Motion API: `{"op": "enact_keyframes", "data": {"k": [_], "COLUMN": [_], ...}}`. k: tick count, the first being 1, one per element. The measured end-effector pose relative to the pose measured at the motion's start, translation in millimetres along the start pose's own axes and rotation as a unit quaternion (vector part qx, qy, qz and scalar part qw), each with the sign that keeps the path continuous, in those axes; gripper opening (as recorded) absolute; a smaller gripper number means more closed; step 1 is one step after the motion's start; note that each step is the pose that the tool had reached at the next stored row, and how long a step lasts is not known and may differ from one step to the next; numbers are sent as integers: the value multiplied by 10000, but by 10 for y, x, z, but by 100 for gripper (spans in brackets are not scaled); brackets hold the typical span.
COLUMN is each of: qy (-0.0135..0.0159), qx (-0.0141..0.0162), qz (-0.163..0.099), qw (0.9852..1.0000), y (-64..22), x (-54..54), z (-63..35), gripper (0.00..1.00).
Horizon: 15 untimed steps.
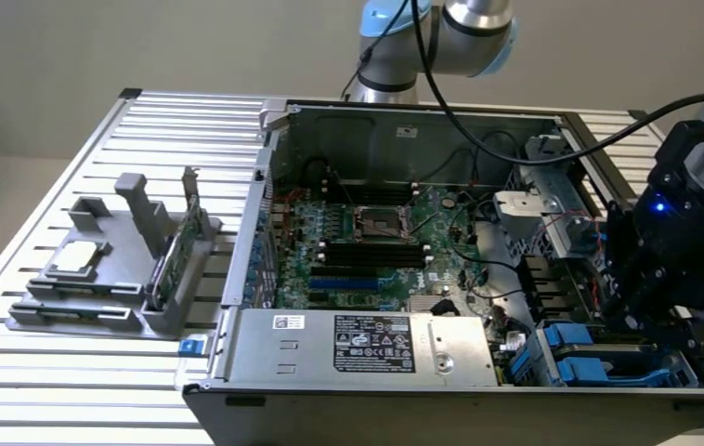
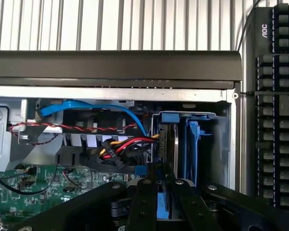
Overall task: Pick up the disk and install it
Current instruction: 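Insert the second disk wire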
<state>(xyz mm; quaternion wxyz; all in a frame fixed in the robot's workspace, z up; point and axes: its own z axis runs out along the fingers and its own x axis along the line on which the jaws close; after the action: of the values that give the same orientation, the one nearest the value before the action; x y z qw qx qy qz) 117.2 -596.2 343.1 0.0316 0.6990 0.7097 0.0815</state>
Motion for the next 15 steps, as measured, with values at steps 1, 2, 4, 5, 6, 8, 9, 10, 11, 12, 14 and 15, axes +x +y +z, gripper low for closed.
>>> {"op": "enact_keyframes", "data": {"k": [1, 2, 4, 5, 6, 8, 9, 10, 11, 12, 14, 15], "qy": [2, 4, 8, 9, 9, 10, 10, 11, 10, 11, 16, 18], "qx": [0, 0, 0, 0, 0, 0, 0, 0, 0, 0, -1, 0], "qz": [0, 1, 1, 1, 1, 1, 1, 1, 1, 1, 2, 2], "qw": [10000, 10000, 10000, 10000, 10000, 10000, 10000, 10000, 10000, 10000, 10000, 10000], "y": [1, 1, 1, 1, 2, 3, 3, 4, 4, 4, 3, 3], "x": [-2, -3, -7, -8, -10, -14, -15, -17, -18, -19, -20, -20], "z": [1, 2, 6, 8, 11, 17, 20, 22, 23, 25, 30, 32], "gripper": [17, 17, 17, 17, 17, 17, 17, 17, 17, 17, 17, 17]}}
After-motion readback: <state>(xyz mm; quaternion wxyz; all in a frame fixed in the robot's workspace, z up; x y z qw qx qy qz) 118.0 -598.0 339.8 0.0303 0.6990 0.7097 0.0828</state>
